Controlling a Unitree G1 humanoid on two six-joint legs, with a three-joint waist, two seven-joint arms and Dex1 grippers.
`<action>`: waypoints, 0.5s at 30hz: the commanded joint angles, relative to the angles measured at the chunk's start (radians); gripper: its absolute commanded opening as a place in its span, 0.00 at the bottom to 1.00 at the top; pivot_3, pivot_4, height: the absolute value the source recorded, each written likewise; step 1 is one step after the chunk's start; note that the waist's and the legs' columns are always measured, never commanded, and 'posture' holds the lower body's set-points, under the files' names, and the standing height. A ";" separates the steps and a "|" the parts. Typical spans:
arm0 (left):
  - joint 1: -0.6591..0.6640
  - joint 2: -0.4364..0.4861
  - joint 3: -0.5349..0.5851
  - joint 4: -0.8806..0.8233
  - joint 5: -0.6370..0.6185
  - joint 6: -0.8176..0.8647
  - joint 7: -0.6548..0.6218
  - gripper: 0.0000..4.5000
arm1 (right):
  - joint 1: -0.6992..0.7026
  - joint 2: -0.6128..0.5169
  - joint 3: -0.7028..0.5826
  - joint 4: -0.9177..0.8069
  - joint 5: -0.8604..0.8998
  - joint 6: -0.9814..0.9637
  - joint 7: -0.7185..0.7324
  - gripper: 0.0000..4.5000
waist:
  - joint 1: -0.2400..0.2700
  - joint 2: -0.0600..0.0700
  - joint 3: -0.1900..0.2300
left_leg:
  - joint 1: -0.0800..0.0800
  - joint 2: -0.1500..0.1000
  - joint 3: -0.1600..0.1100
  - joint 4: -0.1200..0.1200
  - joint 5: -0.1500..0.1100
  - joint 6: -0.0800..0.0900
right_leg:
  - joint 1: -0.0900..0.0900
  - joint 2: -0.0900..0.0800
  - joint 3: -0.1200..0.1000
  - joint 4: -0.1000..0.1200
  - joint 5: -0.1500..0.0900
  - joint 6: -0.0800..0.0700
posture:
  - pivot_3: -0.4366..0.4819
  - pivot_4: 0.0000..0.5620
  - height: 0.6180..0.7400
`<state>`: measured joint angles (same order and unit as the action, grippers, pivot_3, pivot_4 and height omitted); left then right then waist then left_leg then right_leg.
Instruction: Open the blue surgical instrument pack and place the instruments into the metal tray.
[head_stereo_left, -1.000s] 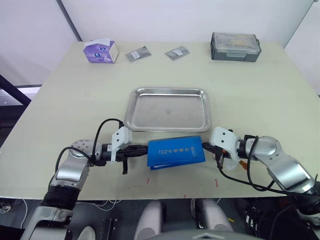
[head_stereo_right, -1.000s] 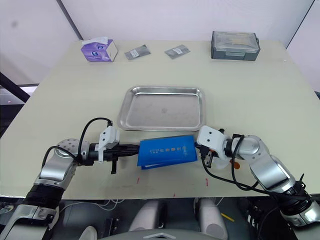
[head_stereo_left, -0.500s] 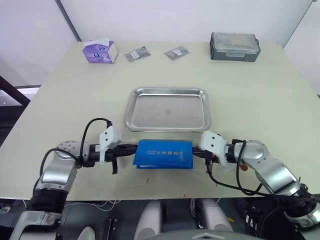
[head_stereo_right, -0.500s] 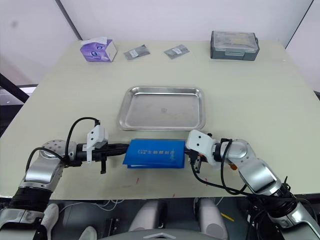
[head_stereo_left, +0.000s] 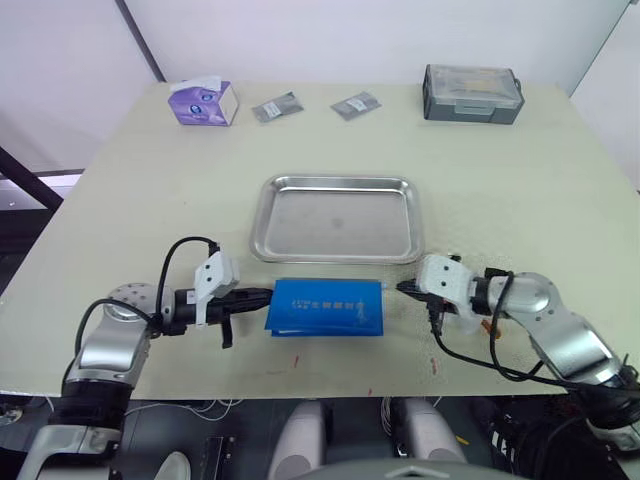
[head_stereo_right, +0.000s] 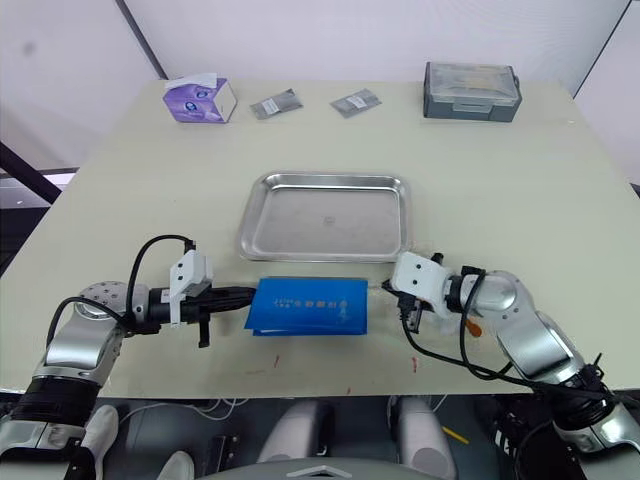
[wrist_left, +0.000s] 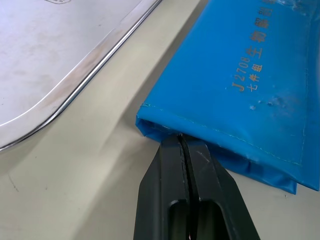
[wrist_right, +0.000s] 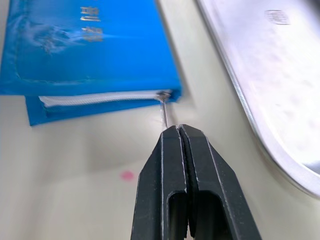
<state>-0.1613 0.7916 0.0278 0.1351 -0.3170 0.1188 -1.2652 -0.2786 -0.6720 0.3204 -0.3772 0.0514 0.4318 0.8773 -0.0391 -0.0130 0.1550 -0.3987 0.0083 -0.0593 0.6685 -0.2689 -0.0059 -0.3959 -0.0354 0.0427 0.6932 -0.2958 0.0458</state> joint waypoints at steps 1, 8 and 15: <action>0.016 0.027 0.035 -0.011 -0.021 -0.017 -0.025 0.01 | 0.034 -0.018 -0.071 -0.079 0.045 -0.043 0.014 0.00 | -0.001 0.000 0.000 | 0.000 0.000 0.000 0.000 0.000 0.000 | 0.000 0.000 0.000 0.000 0.000 0.000 | 0.48 0.27 0.95; 0.032 0.105 0.154 -0.038 -0.163 0.056 -0.132 0.19 | 0.202 0.020 -0.168 -0.178 0.207 -0.214 0.065 0.36 | -0.001 -0.002 0.002 | 0.000 0.002 -0.001 0.000 0.000 0.000 | 0.000 0.000 -0.001 0.000 0.000 0.000 | 0.48 0.27 0.95; 0.027 0.143 0.176 -0.134 -0.232 0.075 -0.216 0.81 | 0.321 0.060 -0.138 -0.201 0.330 -0.203 0.098 0.98 | 0.000 -0.002 0.002 | 0.000 0.002 0.000 0.000 0.000 0.000 | 0.000 0.000 -0.001 0.000 0.000 0.000 | 0.48 0.27 0.95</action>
<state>-0.1355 0.9084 0.1703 0.0632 -0.5146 0.1974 -1.4485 0.0051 -0.6124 0.1789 -0.5347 0.3250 0.2296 0.9490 -0.0395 -0.0148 0.1568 -0.3988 0.0104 -0.0595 0.6682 -0.2689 -0.0059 -0.3956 -0.0350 0.0419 0.6932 -0.2961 0.0453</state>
